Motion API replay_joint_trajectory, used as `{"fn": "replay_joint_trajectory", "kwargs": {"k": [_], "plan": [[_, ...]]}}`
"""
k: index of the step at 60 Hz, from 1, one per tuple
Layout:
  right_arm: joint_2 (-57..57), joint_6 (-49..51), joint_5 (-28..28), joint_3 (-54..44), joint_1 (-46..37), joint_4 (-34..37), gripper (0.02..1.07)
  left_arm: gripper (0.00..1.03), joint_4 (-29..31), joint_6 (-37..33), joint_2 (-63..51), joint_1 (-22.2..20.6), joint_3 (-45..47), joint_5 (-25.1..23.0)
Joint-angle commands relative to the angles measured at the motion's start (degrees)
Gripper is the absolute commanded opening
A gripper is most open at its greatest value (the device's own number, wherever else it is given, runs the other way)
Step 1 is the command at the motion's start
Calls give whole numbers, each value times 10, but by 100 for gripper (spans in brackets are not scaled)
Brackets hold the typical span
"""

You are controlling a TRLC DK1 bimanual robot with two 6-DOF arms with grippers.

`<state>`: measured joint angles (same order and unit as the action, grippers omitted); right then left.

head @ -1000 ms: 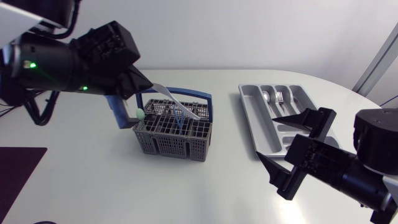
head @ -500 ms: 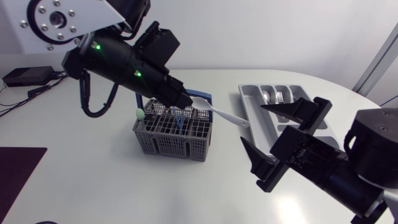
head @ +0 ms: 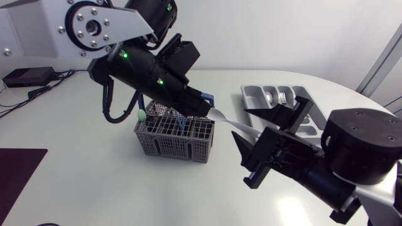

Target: Unload the cutlery basket into the drawer organizer.

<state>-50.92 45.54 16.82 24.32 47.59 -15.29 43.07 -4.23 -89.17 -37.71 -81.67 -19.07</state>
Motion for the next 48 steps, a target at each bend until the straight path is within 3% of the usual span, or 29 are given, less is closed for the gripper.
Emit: {"fn": "replay_joint_trajectory", "kwargs": {"k": [1, 9, 27, 40, 48], "plan": [[-16, 22, 4, 0, 7, -16, 61, 3, 5, 19, -15, -8, -22, -3], [-30, 41, 5, 1, 7, -32, 60, 3, 7, 21, -21, -13, -24, -3], [-60, 85, 8, 6, 11, -55, 38, 3, 12, 21, -29, -14, -32, -3], [-85, 104, 14, 6, 11, -69, 37, 3, 13, 19, -29, -12, -33, -3], [-88, 109, 16, 8, 10, -73, 29, 3, 13, 18, -29, -10, -32, -3]]}}
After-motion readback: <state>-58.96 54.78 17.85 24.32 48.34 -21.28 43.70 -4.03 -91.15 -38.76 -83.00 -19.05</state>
